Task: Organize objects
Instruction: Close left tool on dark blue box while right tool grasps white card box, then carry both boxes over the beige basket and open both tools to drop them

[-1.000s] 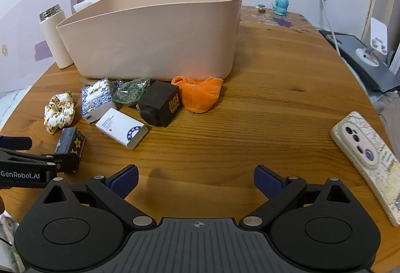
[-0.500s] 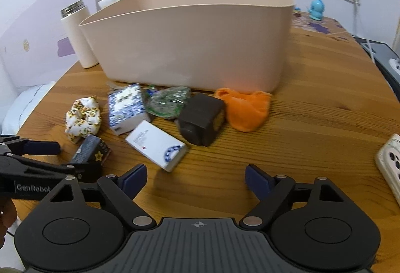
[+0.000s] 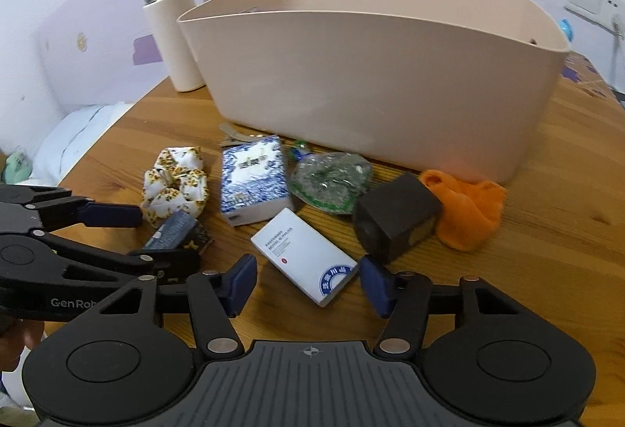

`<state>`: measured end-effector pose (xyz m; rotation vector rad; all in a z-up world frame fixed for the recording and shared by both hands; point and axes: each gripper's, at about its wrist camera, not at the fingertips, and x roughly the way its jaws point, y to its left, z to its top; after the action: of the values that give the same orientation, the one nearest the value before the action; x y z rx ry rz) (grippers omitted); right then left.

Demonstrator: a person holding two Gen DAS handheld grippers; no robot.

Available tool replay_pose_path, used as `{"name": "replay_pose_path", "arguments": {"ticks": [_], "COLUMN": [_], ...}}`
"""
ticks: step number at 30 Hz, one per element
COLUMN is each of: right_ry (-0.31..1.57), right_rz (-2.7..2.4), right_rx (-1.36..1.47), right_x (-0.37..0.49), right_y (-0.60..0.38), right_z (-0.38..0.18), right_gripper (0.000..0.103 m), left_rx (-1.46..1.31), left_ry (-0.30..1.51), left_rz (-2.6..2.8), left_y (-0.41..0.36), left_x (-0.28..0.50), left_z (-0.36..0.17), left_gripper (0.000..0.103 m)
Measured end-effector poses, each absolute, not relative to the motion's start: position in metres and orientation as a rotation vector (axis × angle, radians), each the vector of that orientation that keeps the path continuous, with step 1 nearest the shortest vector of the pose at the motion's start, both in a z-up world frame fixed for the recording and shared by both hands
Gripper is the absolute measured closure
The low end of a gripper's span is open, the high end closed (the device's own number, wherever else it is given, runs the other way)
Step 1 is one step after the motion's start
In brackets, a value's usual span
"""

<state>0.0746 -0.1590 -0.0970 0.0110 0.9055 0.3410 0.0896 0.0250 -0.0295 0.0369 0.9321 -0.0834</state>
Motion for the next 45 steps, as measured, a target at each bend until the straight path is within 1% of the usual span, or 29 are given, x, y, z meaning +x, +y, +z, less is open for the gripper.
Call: {"name": "replay_pose_path", "arguments": {"ticks": [3, 5, 8, 10, 11, 12, 13, 14, 15, 16, 17, 18, 20, 29, 36, 44, 45], "right_ry": [0.9, 0.898, 0.901, 0.898, 0.894, 0.89, 0.889, 0.887, 0.889, 0.891, 0.891, 0.892, 0.892, 0.865, 0.73, 0.554, 0.538], "right_rz": [0.341, 0.342, 0.345, 0.353, 0.356, 0.354, 0.351, 0.348, 0.35, 0.349, 0.348, 0.347, 0.346, 0.321, 0.266, 0.193, 0.183], "right_rx": [-0.025, -0.041, -0.071, -0.104, -0.114, -0.126, -0.144, -0.158, -0.151, -0.146, -0.144, -0.139, -0.127, -0.056, -0.006, 0.034, 0.033], "right_x": [0.078, 0.079, 0.082, 0.079, 0.076, 0.073, 0.072, 0.071, 0.068, 0.067, 0.069, 0.067, 0.066, 0.048, 0.034, 0.045, 0.05], "right_y": [-0.155, -0.156, -0.154, -0.15, -0.149, -0.148, -0.145, -0.144, -0.145, -0.146, -0.143, -0.144, -0.146, -0.158, -0.179, -0.204, -0.207], "right_z": [-0.098, -0.098, -0.099, -0.099, -0.099, -0.099, -0.099, -0.099, -0.098, -0.098, -0.098, -0.098, -0.097, -0.087, -0.044, 0.013, 0.019], "right_gripper": [0.042, 0.042, 0.043, 0.05, 0.056, 0.059, 0.06, 0.065, 0.07, 0.07, 0.071, 0.072, 0.074, 0.073, 0.073, 0.073, 0.073], "left_rx": [0.03, 0.031, 0.032, 0.035, 0.038, 0.04, 0.041, 0.04, 0.038, 0.037, 0.038, 0.037, 0.032, 0.013, 0.028, -0.002, 0.037], "left_ry": [0.928, 0.925, 0.923, 0.921, 0.919, 0.917, 0.911, 0.904, 0.899, 0.895, 0.891, 0.89, 0.891, 0.88, 0.798, 0.643, 0.632], "left_rz": [-0.094, -0.098, -0.104, -0.102, -0.1, -0.099, -0.097, -0.097, -0.098, -0.099, -0.101, -0.105, -0.112, -0.108, -0.105, -0.081, -0.227], "left_y": [0.026, 0.027, 0.027, 0.026, 0.026, 0.026, 0.027, 0.027, 0.027, 0.028, 0.028, 0.027, 0.027, 0.027, 0.023, 0.022, 0.022], "left_x": [0.091, 0.092, 0.093, 0.094, 0.095, 0.095, 0.094, 0.094, 0.093, 0.093, 0.092, 0.092, 0.09, 0.075, 0.065, 0.086, 0.091], "left_z": [-0.03, -0.03, -0.031, -0.031, -0.031, -0.031, -0.03, -0.03, -0.03, -0.03, -0.03, -0.03, -0.029, -0.019, 0.009, 0.065, 0.073], "left_gripper": [0.03, 0.032, 0.032, 0.034, 0.036, 0.038, 0.043, 0.047, 0.049, 0.054, 0.062, 0.065, 0.078, 0.078, 0.078, 0.078, 0.078]}}
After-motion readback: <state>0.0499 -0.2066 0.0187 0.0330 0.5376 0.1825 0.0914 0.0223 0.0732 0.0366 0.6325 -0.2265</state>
